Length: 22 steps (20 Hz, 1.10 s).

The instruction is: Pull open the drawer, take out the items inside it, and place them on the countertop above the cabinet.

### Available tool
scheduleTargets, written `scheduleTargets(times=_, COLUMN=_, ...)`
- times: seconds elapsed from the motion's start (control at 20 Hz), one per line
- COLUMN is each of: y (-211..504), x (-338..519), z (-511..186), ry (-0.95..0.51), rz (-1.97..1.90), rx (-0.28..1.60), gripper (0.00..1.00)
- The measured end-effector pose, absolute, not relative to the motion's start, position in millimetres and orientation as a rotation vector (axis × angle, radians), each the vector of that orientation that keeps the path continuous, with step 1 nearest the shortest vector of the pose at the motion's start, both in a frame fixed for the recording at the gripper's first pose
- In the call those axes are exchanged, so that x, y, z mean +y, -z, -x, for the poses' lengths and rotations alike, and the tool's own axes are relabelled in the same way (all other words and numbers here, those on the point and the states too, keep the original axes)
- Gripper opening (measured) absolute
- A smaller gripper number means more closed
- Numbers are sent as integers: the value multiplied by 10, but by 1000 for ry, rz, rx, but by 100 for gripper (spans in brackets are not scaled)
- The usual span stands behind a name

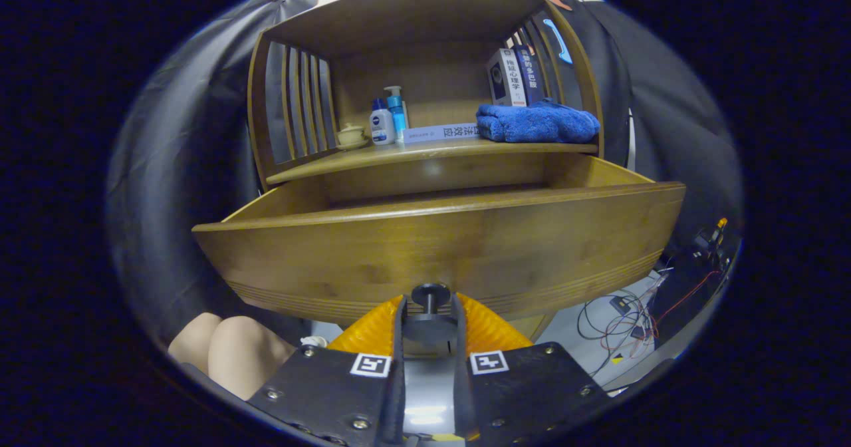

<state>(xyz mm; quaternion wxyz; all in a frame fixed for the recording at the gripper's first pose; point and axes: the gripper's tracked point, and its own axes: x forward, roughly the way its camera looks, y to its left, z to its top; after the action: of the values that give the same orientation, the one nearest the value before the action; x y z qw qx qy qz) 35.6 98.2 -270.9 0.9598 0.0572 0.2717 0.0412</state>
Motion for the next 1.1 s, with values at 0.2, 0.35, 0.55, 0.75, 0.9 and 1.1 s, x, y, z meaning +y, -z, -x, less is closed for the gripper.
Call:
scheduleTargets(times=0.2, y=2714, x=988, z=-354, ry=-83, rz=-122, rx=549, gripper=29)
scheduleTargets(times=0.35, y=2714, x=987, z=-343, ry=-82, rz=-117, rx=550, gripper=29)
scheduleTargets(times=0.55, y=2706, x=1000, z=-312, ry=-85, rz=-133, rx=550, gripper=29)
scheduleTargets(times=0.75, y=2697, x=998, z=-282, ry=-89, rz=-129, rx=554, gripper=29)
scheduleTargets(times=0.9, y=2709, x=1012, z=-295, ry=-104, rz=-125, rx=555, gripper=29)
scheduleTargets(times=1.1, y=2657, x=996, z=-195, ry=-119, rz=-96, rx=561, gripper=41)
